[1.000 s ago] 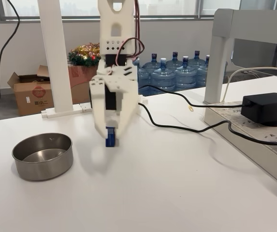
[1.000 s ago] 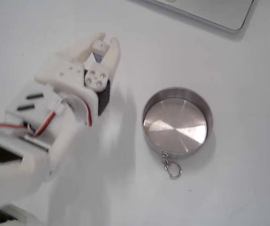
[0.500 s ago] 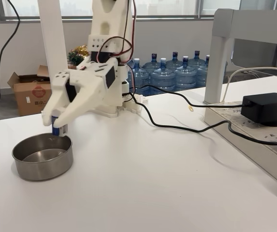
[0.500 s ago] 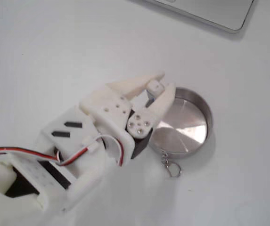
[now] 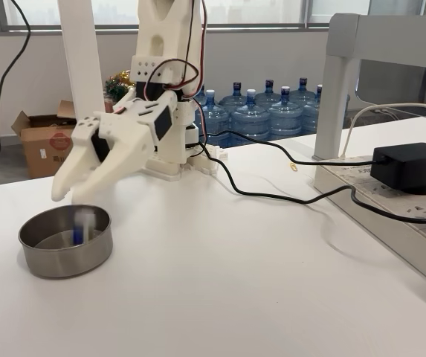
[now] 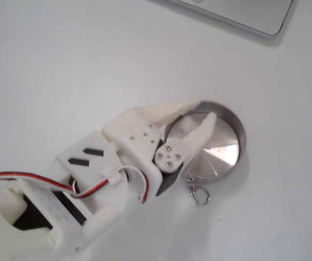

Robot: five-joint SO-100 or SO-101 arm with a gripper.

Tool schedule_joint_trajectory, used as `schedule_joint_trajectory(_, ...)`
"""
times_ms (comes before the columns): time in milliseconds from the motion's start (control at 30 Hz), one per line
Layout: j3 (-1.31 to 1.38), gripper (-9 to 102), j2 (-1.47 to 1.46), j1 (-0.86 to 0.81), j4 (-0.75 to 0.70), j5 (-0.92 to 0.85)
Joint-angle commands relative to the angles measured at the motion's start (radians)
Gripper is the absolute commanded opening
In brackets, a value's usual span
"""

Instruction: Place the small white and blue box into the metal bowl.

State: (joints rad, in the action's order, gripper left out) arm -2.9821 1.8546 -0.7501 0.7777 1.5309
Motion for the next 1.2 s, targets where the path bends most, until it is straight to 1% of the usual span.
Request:
schedule_joint_trajectory(0,0.002,11,0.008,0.006,0.015,-0.006)
schedule_joint_trajectory(267,-0.006,10,0.014,0.023,0.014,-0.006)
schedule_joint_trajectory(367,-0.043,1,0.052,0.069,0.014,-0.006)
schedule_joint_trajectory(400,-0.054,-3,0.066,0.089,0.014,-0.006)
schedule_joint_trajectory(433,-0.063,-5,0.078,0.112,0.015,-0.006)
schedule_joint_trajectory(567,-0.103,-4,0.163,0.215,0.015,-0.008)
schedule_joint_trajectory(633,-0.129,-4,0.218,0.304,0.009,-0.011)
schedule_joint_trajectory(700,-0.158,-4,0.282,0.403,0.002,-0.052)
schedule_joint_trajectory(733,-0.164,-4,0.296,0.449,0.002,-0.101)
schedule_joint_trajectory(800,-0.173,-4,0.313,0.52,0.002,-0.255)
schedule_joint_trajectory(1067,-0.201,-4,0.319,0.825,-0.003,-1.098)
schedule_joint_trajectory(1100,-0.209,-4,0.345,0.853,-0.025,-1.189)
schedule_joint_trajectory(1167,-0.215,-4,0.457,0.891,-0.158,-1.316)
